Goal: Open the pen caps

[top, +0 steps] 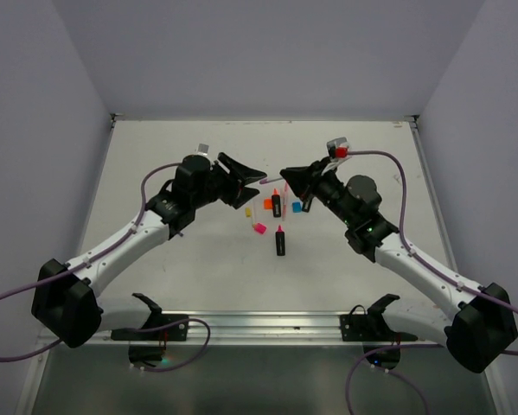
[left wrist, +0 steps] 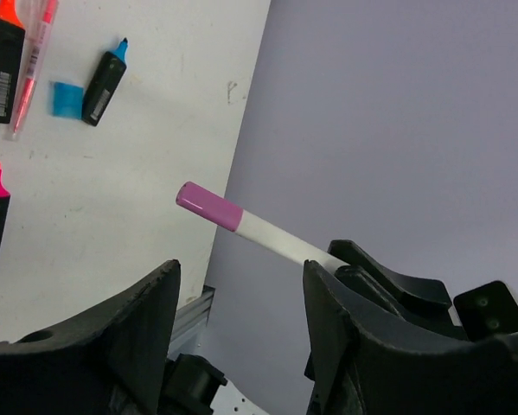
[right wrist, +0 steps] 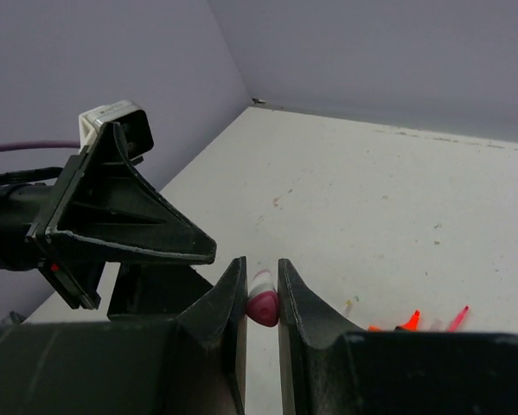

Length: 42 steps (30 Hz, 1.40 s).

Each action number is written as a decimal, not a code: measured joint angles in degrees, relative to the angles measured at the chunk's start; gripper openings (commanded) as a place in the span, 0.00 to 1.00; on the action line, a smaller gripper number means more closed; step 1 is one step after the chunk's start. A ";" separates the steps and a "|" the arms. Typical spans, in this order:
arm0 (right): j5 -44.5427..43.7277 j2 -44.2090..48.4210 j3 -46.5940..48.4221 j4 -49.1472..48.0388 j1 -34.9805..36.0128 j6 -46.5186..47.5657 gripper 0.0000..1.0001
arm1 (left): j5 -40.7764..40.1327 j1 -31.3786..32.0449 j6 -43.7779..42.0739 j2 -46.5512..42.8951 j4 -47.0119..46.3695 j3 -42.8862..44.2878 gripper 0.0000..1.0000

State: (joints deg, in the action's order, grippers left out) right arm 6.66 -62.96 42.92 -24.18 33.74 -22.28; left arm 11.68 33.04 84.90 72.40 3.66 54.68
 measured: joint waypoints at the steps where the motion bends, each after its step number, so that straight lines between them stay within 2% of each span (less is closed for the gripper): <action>1: 0.02 0.00 -0.33 -0.96 0.02 0.22 0.00 | -0.50 0.20 1.42 0.28 0.02 0.04 0.62; 19: 4.63 -2.21 -2.05 -14.51 1.66 2.36 0.00 | -4.24 0.85 10.49 4.39 -3.41 3.10 0.58; 22: 4.94 -2.23 -2.64 -16.11 1.88 3.58 0.00 | -4.24 0.85 11.41 4.74 -3.61 3.28 0.53; 25: 5.18 -2.25 -3.39 -18.27 1.97 5.03 0.01 | -4.22 0.83 12.35 4.85 -3.87 3.30 0.43; 26: 5.33 -2.23 -3.65 -19.12 2.01 5.55 0.02 | -4.22 0.83 12.81 4.92 -4.04 3.30 0.35; 28: 5.70 -2.23 -4.15 -20.35 2.03 6.58 0.03 | -4.50 0.76 14.10 4.98 -4.55 3.32 0.29; 29: 5.99 -2.23 -4.57 -20.98 2.05 7.15 0.05 | -4.79 0.59 14.75 4.98 -4.92 3.39 0.22; 31: 6.38 -2.23 -5.46 -21.79 2.16 8.24 0.08 | -5.49 0.26 16.13 4.98 -5.79 3.58 0.18; 37: 7.21 -2.45 -6.64 -23.39 2.23 9.88 0.28 | -6.38 0.09 18.18 4.96 -7.56 3.82 0.00; 39: 8.17 -2.54 -6.64 -23.63 2.34 9.77 0.38 | -5.95 0.11 18.27 4.96 -8.46 3.82 0.00; 40: 8.61 -2.56 -6.64 -23.58 2.56 9.77 0.53 | -5.75 0.24 18.47 4.96 -8.92 3.82 0.00; 42: 9.55 -2.51 -6.67 -23.15 2.84 9.35 0.64 | -5.38 0.42 18.99 4.96 -10.08 3.82 0.00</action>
State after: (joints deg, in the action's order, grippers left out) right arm 16.21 -65.47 36.25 -47.33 36.58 -12.93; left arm 6.31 33.45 103.90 77.36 -6.42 58.50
